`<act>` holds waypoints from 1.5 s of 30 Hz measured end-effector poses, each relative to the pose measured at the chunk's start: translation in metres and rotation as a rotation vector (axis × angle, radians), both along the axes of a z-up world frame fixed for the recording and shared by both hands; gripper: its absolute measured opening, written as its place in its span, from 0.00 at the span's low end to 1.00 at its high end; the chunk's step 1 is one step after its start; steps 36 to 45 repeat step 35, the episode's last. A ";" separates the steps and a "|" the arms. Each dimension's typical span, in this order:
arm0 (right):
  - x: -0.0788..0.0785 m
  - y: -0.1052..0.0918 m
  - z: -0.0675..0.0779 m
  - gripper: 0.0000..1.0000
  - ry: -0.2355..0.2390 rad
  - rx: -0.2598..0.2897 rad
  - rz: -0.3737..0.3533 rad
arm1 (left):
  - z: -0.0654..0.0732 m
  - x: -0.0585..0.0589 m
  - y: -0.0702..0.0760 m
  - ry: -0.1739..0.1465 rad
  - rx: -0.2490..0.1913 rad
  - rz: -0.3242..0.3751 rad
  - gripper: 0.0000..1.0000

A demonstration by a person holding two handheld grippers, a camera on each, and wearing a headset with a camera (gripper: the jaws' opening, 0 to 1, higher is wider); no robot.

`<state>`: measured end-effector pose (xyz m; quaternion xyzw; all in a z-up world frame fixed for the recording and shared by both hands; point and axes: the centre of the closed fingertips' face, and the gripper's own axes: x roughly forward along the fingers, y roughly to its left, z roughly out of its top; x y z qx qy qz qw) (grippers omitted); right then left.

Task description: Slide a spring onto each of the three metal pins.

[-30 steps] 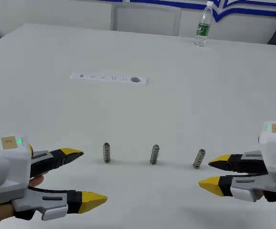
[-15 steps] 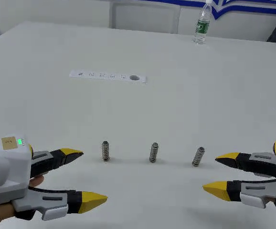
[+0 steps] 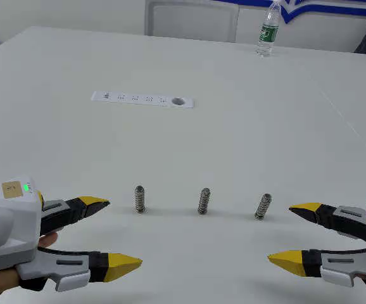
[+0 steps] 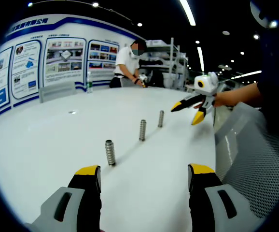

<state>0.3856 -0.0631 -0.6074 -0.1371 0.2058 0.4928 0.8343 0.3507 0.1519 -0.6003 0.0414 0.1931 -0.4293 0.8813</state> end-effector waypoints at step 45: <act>0.007 -0.006 0.000 0.68 0.013 0.011 -0.035 | -0.008 0.002 0.010 0.016 0.001 0.031 0.76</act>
